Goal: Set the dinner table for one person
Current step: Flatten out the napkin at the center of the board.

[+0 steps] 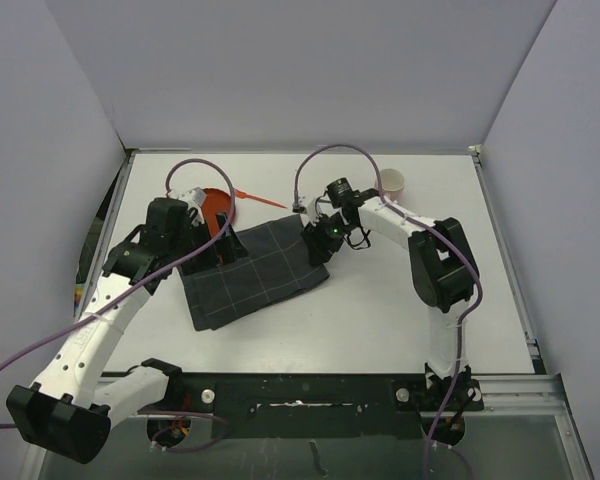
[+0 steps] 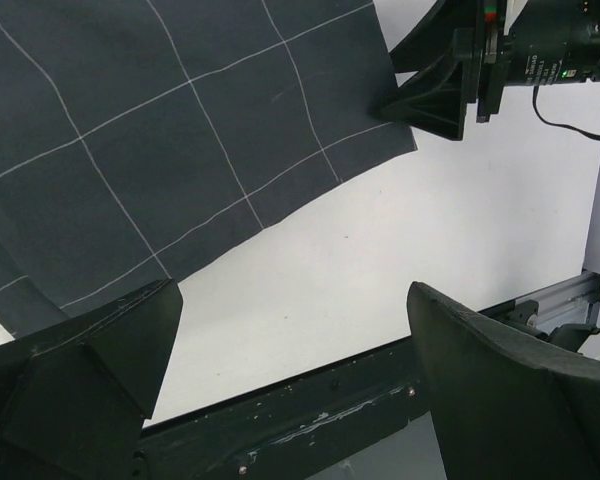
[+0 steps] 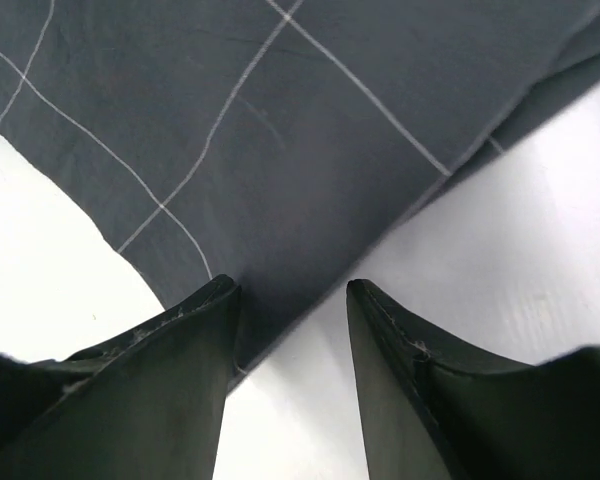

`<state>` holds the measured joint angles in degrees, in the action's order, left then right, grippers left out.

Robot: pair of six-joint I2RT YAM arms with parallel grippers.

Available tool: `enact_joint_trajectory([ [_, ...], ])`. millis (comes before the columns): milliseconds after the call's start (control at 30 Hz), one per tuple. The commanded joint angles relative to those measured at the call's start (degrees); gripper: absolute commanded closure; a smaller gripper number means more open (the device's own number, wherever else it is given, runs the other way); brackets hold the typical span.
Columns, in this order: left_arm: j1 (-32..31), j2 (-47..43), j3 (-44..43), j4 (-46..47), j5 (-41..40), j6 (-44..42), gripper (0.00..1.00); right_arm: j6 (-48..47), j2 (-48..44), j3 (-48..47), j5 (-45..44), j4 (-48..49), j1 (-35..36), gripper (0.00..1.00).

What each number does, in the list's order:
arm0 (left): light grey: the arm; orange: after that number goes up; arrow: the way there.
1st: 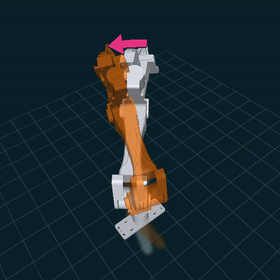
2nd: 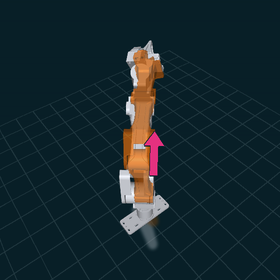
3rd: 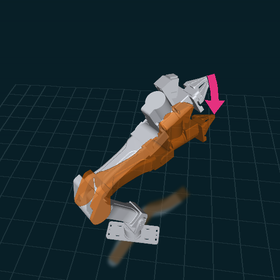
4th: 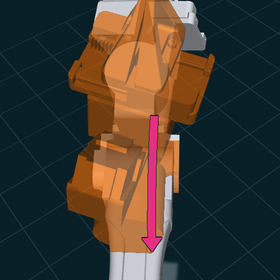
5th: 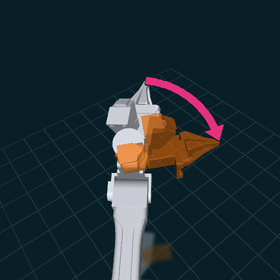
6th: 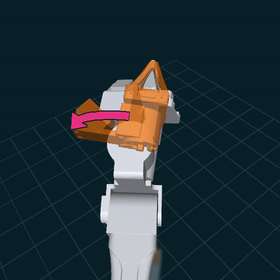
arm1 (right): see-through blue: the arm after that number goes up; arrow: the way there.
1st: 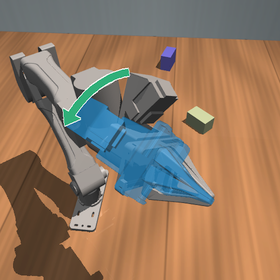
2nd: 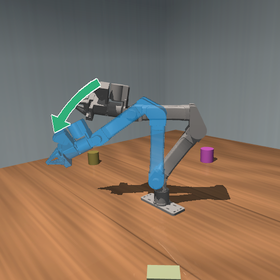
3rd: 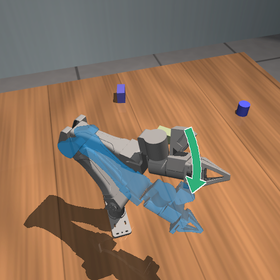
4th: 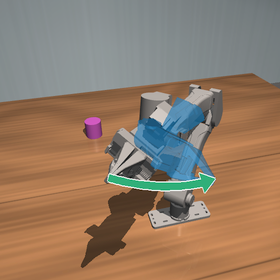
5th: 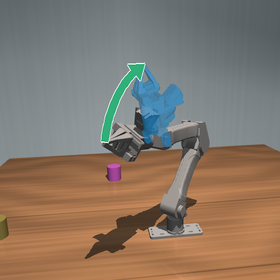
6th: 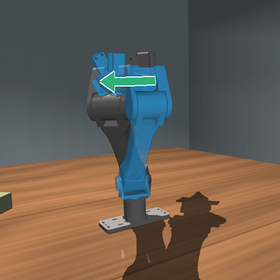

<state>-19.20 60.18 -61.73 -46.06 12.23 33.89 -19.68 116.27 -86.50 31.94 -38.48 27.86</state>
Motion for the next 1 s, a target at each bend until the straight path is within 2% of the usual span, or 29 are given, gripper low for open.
enact_joint_trajectory([
  [0, -0.3, -1.6, 0.8, 4.2, 1.0, 0.9, 0.02, -0.7, -0.6, 0.3, 1.4, 0.9, 1.5, 0.54],
  [67, -0.3, -2.0, 1.1, 4.2, 1.0, 1.1, 0.02, -1.1, -0.2, 0.7, 1.6, 0.6, 1.5, 0.59],
  [100, -0.3, -2.3, 1.3, 4.2, 0.8, 1.3, 0.02, -1.5, -0.1, 0.8, 1.6, 0.0, 1.5, 0.65],
  [200, -0.3, -2.9, 2.0, 4.5, 0.8, 1.7, 0.02, -3.5, -1.0, 1.5, 1.3, -2.6, 1.5, 0.94],
  [233, -0.3, -3.1, 2.2, 4.5, 0.9, 1.8, 0.02, -4.3, -1.9, 2.3, 0.7, -3.5, 1.5, 0.99],
  [600, -0.3, -3.3, 2.7, 4.8, 2.1, 2.3, 0.02, -17.2, -18.9, 15.0, -4.3, -22.6, 1.5, 1.0],
  [700, -0.4, -2.4, 2.8, 4.8, 2.6, 2.1, 0.02, -17.4, -22.5, 17.8, -5.1, -25.5, 1.5, 0.89],
  [733, -0.3, -2.2, 2.7, 4.9, 2.7, 2.1, 0.02, -17.2, -23.7, 18.6, -5.7, -25.7, 1.6, 0.82],
  [833, -0.3, -1.2, 2.5, 5.5, 3.2, 2.1, 0.02, -16.9, -26.7, 20.9, -9.1, -24.4, 1.6, 0.53],
  [967, -0.3, 1.3, 1.6, 6.2, 3.6, 1.3, 0.02, -16.9, -27.3, 22.5, -12.3, -21.6, 0.9, 0.29],
])
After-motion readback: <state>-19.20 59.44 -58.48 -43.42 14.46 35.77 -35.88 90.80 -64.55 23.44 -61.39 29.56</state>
